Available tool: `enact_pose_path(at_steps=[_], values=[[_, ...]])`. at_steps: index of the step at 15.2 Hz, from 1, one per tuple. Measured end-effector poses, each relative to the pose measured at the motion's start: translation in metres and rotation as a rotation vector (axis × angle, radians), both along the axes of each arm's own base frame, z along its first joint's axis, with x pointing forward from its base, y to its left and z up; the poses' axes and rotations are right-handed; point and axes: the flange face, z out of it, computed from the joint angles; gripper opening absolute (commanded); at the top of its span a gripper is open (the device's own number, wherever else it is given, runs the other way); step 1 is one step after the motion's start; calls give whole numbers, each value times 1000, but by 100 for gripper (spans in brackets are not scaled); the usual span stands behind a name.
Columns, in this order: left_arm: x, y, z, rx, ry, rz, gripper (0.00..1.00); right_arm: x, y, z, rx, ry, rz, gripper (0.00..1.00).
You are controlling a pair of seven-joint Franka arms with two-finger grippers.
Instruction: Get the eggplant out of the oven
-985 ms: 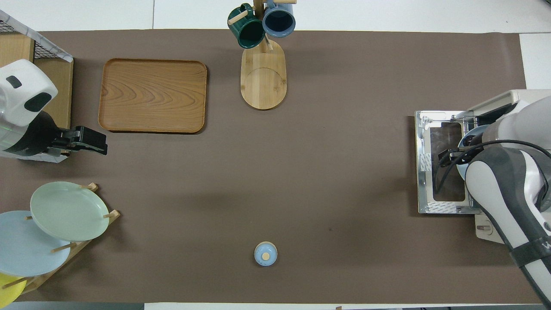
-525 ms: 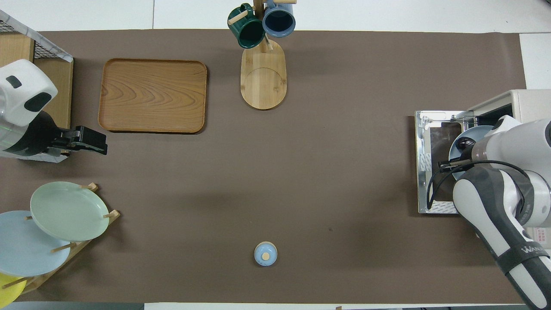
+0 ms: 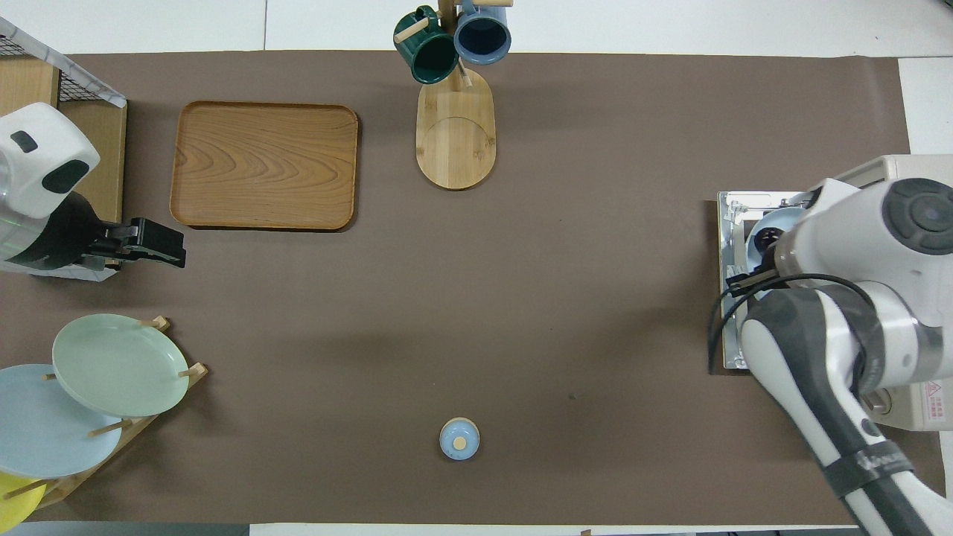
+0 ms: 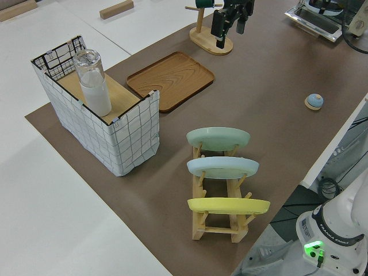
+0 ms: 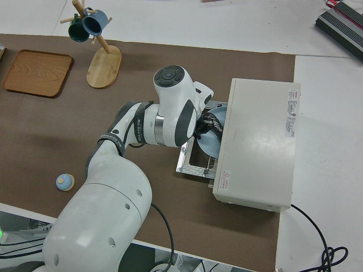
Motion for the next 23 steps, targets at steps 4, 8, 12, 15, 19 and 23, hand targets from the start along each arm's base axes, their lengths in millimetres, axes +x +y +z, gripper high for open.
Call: enact_pose_path(at_steps=[4, 8, 12, 15, 19, 23], values=[[0, 0, 0, 0, 0, 0, 100, -23, 170, 19, -67, -73, -13, 0], [0, 0, 0, 0, 0, 0, 100, -48, 318, 0, -99, -108, -87, 0], [0, 0, 0, 0, 0, 0, 100, -49, 424, -46, -30, -161, -171, 0], [0, 0, 0, 0, 0, 0, 100, -47, 441, -73, 36, -146, -199, 0], [0, 0, 0, 0, 0, 0, 100, -51, 450, -74, 70, -136, -267, 50], [0, 0, 0, 0, 0, 0, 100, -46, 453, -52, 111, -151, -281, 48]])
